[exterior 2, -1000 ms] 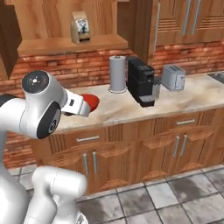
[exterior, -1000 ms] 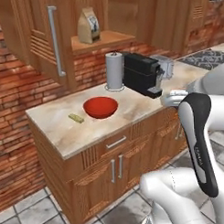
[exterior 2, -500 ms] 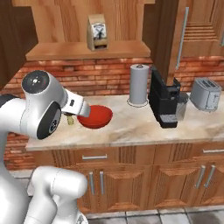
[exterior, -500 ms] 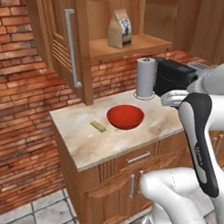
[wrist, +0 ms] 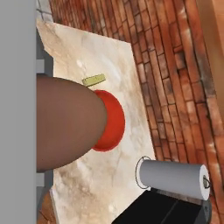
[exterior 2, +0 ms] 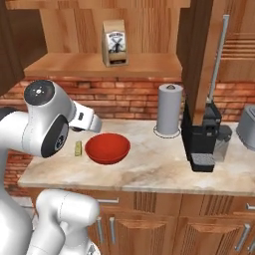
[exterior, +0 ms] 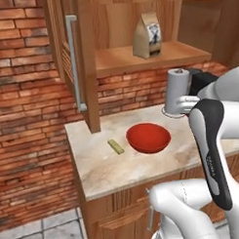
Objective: Pick the egg and butter from the fridge and place them by the bowl for mixing.
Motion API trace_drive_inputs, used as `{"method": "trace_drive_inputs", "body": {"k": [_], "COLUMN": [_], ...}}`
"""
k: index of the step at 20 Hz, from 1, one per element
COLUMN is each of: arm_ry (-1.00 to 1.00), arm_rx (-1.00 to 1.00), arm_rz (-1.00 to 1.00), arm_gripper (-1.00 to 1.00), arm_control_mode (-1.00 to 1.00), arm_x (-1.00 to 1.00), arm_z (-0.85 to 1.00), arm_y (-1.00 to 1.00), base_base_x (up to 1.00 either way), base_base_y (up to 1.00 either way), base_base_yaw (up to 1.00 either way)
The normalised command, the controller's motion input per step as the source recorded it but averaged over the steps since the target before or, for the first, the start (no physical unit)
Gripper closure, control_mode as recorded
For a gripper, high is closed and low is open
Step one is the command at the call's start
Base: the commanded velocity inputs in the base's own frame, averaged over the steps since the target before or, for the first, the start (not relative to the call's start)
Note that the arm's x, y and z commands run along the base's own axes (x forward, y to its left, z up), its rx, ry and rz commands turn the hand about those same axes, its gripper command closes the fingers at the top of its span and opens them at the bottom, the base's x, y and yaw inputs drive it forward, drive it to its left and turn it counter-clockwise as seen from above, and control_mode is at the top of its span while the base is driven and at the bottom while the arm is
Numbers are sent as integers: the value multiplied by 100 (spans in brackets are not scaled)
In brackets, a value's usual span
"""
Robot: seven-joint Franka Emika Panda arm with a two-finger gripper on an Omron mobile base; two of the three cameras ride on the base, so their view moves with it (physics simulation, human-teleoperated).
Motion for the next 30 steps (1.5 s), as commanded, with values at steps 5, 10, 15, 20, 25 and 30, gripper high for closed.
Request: {"method": "trace_drive_inputs", "body": {"k": [5,10,15,20,25,30], "arm_ry": [0,0,0,0,0,0], "arm_rx": [0,0,0,0,0,0], "arm_rz": [0,0,0,0,0,0], "arm_gripper": [100,100,100,100,100,100], "arm_control_mode": [100,100,100,100,100,100], "arm_x": [0,0,0,0,0,0], "arm_z": [0,0,0,0,0,0], "arm_y": [0,0,0,0,0,0], "base_base_x": [41,47,31,1,0,-3], "base_base_y": [-49,-40,-23,-1,0,0], "base_base_yaw": [16,22,13,0,0,0]}}
